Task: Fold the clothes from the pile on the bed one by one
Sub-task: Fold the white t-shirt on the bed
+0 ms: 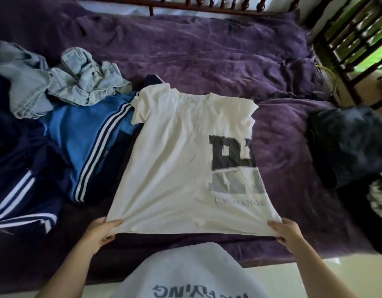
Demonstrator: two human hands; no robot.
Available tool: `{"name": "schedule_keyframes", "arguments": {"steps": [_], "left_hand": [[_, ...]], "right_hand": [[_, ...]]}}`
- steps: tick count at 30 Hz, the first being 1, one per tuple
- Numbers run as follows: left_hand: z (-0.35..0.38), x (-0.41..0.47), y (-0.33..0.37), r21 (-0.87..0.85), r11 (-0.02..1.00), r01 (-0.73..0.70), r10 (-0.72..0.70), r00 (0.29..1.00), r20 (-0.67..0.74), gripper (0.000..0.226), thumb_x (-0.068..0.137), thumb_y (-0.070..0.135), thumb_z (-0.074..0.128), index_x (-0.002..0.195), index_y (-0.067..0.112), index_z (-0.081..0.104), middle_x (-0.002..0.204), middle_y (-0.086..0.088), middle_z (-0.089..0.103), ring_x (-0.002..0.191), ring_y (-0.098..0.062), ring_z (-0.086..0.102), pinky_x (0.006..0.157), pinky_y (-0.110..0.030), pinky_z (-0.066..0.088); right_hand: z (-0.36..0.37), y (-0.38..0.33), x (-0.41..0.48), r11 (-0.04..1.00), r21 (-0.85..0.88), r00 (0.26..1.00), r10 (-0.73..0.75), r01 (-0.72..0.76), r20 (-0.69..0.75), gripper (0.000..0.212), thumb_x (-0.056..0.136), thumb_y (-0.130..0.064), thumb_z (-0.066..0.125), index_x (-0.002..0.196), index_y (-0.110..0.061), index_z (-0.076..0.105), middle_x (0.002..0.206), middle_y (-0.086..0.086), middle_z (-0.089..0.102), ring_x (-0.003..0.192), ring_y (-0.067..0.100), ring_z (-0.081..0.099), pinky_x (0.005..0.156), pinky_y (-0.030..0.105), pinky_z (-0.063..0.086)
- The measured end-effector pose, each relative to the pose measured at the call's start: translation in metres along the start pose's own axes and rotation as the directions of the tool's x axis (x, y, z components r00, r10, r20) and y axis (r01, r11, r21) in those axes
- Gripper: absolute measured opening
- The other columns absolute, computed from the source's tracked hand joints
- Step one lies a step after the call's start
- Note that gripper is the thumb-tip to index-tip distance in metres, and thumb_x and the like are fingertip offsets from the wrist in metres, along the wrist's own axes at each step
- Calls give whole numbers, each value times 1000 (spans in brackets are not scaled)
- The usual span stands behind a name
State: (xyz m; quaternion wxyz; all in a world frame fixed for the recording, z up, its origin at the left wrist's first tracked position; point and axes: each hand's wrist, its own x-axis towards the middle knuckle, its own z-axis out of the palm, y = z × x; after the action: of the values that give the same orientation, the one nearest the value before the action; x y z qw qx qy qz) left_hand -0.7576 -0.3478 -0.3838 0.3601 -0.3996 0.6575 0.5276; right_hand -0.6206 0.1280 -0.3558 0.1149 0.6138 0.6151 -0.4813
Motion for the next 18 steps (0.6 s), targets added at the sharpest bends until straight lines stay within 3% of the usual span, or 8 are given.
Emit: {"name": "schedule_keyframes", "arguments": {"steps": [4,6,7,9,11,13,15,18], "left_hand": [[-11,1,-34,132,987,-96,108,991,-81,19,78,8,74,92,9,62,82,-6,64,75,-21,59,62,-31,46],[-15,0,-49,243,961,-135,161,983,-91,21,76,6,75,93,4,63,82,-9,66,71,-22,61,55,-30,46],[-16,0,-57,318,938,-138,174,981,-90,22,75,5,76,93,1,64,83,-11,66,71,-24,61,56,-30,45],[-17,-1,-72,498,861,-101,160,984,-77,25,75,9,77,93,-2,64,89,-15,67,78,-29,61,63,-32,43],[-14,-5,-80,691,722,-39,125,989,-75,30,76,22,76,91,4,58,102,-17,65,90,-31,61,69,-34,42],[-11,-8,-76,799,600,27,129,983,-130,46,76,34,73,107,7,53,117,-17,58,104,-32,57,78,-36,44],[-3,-10,-59,866,495,70,189,964,-186,67,79,42,69,133,12,41,131,-14,46,117,-32,49,88,-38,44],[19,-8,-20,897,443,3,323,932,-163,59,86,40,61,135,14,40,133,-13,43,120,-33,45,89,-41,44]], "right_hand": [[0,29,7,978,-208,999,1,-12,-52,22,79,2,69,66,-5,52,56,8,43,46,17,38,26,16,26],[1,42,9,929,-367,997,20,-47,-77,15,77,3,68,72,0,54,60,8,47,50,21,43,34,21,36],[2,48,8,886,-458,996,43,-76,-82,11,77,2,67,82,3,57,66,10,50,56,24,47,44,25,41],[6,57,6,801,-580,989,126,-149,-80,26,78,0,62,103,8,59,79,14,54,69,27,52,57,30,42],[11,62,0,718,-680,988,137,-145,-66,40,79,-10,64,117,0,55,96,14,59,89,30,57,71,31,46],[19,52,-2,638,-764,995,75,-96,-63,54,78,-25,67,126,-12,45,122,13,55,115,32,49,94,35,41],[29,30,0,635,-772,999,-13,-14,-30,65,79,-34,68,135,-18,39,136,13,46,127,33,40,102,39,34],[47,-12,10,712,-694,994,-103,101,39,62,81,-29,66,136,-15,41,135,14,48,126,33,43,102,40,37]]}}
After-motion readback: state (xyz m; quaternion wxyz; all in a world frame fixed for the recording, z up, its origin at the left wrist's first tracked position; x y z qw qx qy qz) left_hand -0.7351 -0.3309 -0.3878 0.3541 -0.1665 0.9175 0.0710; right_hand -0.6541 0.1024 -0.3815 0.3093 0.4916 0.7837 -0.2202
